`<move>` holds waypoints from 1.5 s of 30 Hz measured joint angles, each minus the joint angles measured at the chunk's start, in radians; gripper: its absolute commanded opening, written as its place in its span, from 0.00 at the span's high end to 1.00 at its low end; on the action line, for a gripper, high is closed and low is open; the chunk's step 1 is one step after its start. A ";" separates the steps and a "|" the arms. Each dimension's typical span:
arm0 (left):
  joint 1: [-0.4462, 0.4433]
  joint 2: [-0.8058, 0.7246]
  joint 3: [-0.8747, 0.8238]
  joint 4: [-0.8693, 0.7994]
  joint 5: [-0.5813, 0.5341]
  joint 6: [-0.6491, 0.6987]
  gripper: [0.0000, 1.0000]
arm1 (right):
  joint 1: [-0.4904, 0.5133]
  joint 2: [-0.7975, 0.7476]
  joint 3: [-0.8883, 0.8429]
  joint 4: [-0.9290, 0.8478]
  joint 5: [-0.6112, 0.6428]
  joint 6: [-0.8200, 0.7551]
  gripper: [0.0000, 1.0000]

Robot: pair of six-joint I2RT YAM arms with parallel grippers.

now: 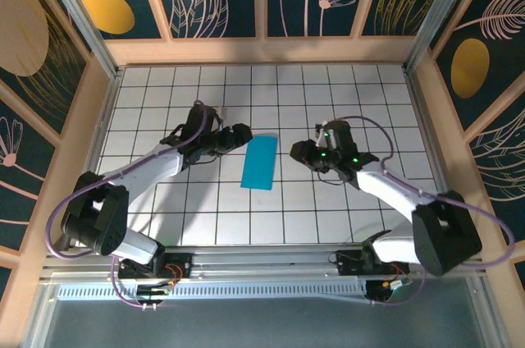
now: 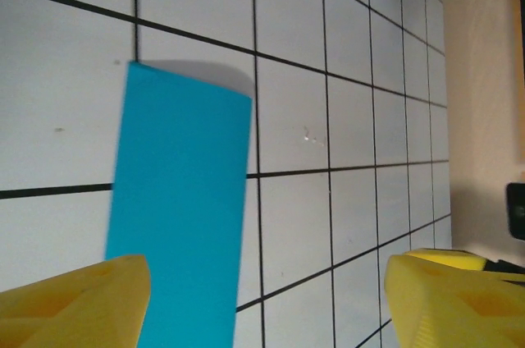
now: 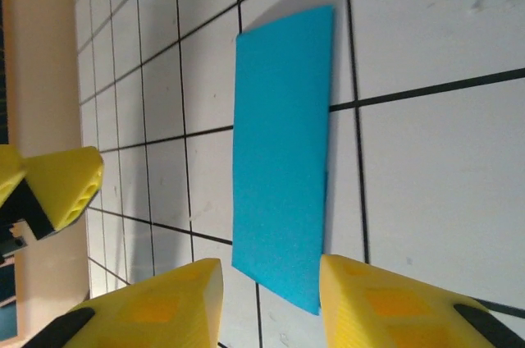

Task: Fold a paper plane with a square sheet of paper (fold left side to right side)
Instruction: Turn over the paper at the center of the table, then third fold the triangle at the center of the table.

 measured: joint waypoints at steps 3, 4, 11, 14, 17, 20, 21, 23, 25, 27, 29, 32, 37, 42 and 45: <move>0.041 -0.051 -0.060 0.042 0.011 -0.010 0.21 | 0.051 0.101 0.047 0.023 0.010 0.019 0.76; 0.053 -0.066 -0.077 0.057 0.011 -0.012 0.21 | 0.069 0.137 0.063 0.033 0.016 0.024 0.80; 0.072 -0.098 -0.130 0.073 0.002 0.006 0.21 | 0.117 0.309 0.115 0.088 0.040 0.050 1.00; 0.072 -0.098 -0.132 0.059 -0.016 0.032 0.21 | 0.117 0.360 0.125 0.108 0.047 0.053 1.00; 0.072 -0.098 -0.132 0.046 -0.029 0.053 0.21 | 0.117 0.401 0.137 0.122 0.046 0.053 1.00; 0.072 -0.098 -0.132 0.043 -0.036 0.064 0.21 | 0.117 0.436 0.152 0.131 0.043 0.048 1.00; 0.072 -0.098 -0.132 0.044 -0.036 0.064 0.21 | 0.117 0.444 0.156 0.133 0.042 0.046 1.00; 0.072 -0.098 -0.132 0.043 -0.036 0.066 0.21 | 0.117 0.459 0.163 0.136 0.042 0.045 1.00; 0.072 -0.098 -0.132 0.043 -0.035 0.069 0.21 | 0.117 0.468 0.166 0.138 0.042 0.044 1.00; 0.072 -0.098 -0.132 0.043 -0.035 0.071 0.21 | 0.117 0.475 0.169 0.139 0.042 0.038 1.00; 0.072 -0.097 -0.132 0.038 -0.035 0.073 0.21 | 0.117 0.485 0.174 0.138 0.042 0.035 1.00; 0.072 -0.089 -0.132 0.030 -0.034 0.079 0.22 | 0.117 0.500 0.183 0.134 0.042 0.019 1.00; 0.072 -0.043 -0.132 0.015 -0.004 0.080 0.34 | 0.117 0.512 0.215 0.089 0.043 -0.019 1.00; 0.072 0.038 -0.132 0.001 0.072 0.082 0.47 | 0.117 0.515 0.241 0.037 0.055 -0.068 1.00; 0.069 0.084 -0.132 0.000 0.119 0.084 0.52 | 0.117 0.515 0.245 0.024 0.059 -0.094 1.00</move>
